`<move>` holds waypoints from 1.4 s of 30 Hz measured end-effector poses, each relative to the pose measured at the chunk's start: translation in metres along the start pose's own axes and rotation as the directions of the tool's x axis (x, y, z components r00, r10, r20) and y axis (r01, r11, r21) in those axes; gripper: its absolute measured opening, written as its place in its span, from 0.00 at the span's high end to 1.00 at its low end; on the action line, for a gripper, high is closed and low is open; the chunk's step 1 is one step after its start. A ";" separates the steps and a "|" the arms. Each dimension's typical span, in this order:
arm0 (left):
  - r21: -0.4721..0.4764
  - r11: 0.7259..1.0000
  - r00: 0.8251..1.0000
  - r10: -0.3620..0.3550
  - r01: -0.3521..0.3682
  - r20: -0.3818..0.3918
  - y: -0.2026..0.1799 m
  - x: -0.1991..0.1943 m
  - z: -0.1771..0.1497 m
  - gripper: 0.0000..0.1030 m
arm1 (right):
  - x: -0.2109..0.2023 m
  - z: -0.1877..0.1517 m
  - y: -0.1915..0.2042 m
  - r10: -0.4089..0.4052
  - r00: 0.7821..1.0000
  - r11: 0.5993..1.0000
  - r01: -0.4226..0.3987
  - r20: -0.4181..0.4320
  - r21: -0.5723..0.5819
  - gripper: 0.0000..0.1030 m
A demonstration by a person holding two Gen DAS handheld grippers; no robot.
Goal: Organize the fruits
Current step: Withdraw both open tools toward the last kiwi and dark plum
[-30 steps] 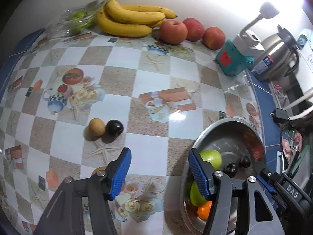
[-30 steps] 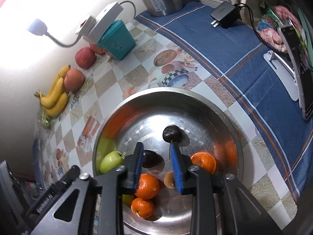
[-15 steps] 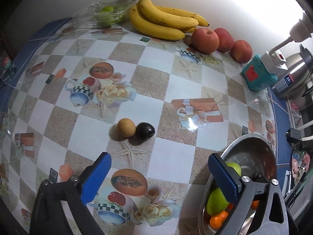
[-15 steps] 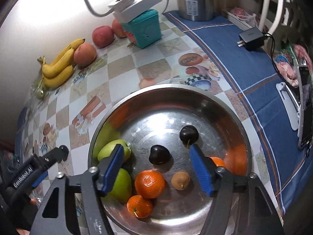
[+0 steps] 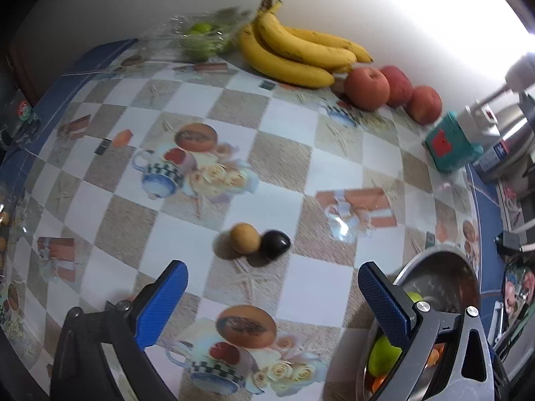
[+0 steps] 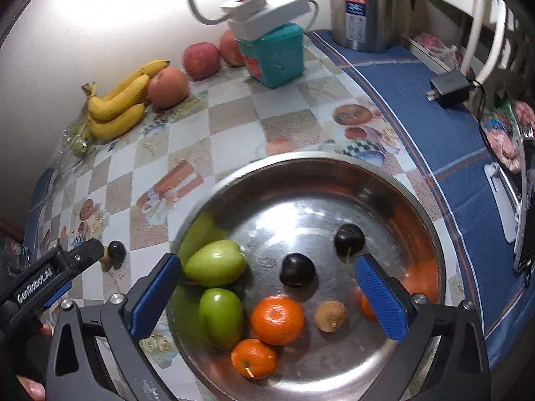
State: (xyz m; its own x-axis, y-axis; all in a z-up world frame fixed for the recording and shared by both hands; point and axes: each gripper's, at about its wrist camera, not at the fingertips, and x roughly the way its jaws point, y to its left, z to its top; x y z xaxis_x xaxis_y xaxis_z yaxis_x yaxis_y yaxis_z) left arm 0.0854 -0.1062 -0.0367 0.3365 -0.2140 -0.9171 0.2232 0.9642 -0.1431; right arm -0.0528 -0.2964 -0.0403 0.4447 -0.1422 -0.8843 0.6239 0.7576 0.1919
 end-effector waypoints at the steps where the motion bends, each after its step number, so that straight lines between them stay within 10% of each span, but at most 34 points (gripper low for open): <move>1: -0.003 1.000 1.000 0.002 -0.001 0.006 0.003 -0.001 0.002 0.00 | -0.001 0.000 0.002 0.008 1.000 1.000 -0.008 0.005 -0.006 0.00; 13: -0.073 0.996 0.992 0.062 -0.055 0.105 0.065 -0.024 0.034 0.00 | 0.000 0.001 0.047 0.076 0.997 0.993 -0.075 0.009 -0.089 0.00; 28: -0.195 0.981 0.999 0.005 0.003 0.045 0.119 -0.006 0.044 0.00 | 0.018 0.002 0.121 0.185 0.982 0.963 -0.190 -0.039 -0.191 0.01; 34: -0.215 0.976 1.000 -0.028 0.027 -0.004 0.118 0.012 0.041 0.00 | 0.041 0.005 0.131 0.255 0.961 0.956 -0.267 -0.102 -0.122 0.25; 42: -0.270 0.962 0.998 -0.044 0.031 -0.042 0.123 0.030 0.040 0.01 | 0.069 0.006 0.138 0.286 0.944 0.952 -0.300 -0.163 -0.068 0.33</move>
State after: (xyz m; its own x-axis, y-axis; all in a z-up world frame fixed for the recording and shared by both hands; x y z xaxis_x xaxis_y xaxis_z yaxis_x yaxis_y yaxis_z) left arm 0.1595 -0.0008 -0.0673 0.2873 -0.2496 -0.9247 -0.0218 0.9635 -0.2668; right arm 0.0685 -0.2054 -0.0722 0.4938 0.1862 -0.8494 0.4166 0.8067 0.4191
